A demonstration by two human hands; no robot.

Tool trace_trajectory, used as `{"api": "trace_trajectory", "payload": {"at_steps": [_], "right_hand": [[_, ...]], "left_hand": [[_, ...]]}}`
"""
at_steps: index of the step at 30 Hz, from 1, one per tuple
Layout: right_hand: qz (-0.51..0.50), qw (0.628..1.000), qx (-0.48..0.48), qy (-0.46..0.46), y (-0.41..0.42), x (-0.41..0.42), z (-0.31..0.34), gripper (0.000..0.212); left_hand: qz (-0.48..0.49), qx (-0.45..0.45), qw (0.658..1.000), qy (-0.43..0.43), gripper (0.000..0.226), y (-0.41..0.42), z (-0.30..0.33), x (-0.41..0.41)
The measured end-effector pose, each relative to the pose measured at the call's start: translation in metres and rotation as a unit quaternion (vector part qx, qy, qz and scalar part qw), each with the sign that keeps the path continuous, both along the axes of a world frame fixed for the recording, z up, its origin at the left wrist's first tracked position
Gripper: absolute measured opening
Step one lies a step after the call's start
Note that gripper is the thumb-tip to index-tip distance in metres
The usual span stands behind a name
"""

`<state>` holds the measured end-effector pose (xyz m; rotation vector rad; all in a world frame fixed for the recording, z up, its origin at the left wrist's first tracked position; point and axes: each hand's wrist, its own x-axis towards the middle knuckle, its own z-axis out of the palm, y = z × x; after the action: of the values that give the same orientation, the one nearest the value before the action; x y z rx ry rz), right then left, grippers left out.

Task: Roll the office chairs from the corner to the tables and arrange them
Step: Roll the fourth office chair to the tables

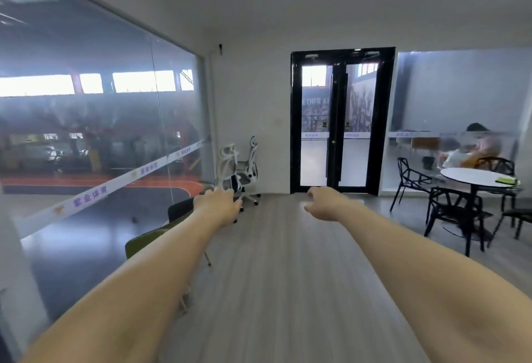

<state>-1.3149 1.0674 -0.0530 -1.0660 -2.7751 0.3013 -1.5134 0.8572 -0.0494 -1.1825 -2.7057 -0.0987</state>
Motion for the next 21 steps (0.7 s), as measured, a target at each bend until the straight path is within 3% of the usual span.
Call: {"api": "trace_trajectory", "payload": {"at_steps": [13,21], "right_hand": [[0.024,0.999,0.021,-0.019,0.301,-0.194,0.026,0.056],[0.061,0.997,0.032,-0.017,0.462,-0.382,0.019,0.059]], "left_hand": [[0.032,0.029,0.999,-0.011,0.045,0.302,0.01,-0.162],[0.086,0.037,0.996,-0.008,0.046,0.444,0.006,-0.339]]}}
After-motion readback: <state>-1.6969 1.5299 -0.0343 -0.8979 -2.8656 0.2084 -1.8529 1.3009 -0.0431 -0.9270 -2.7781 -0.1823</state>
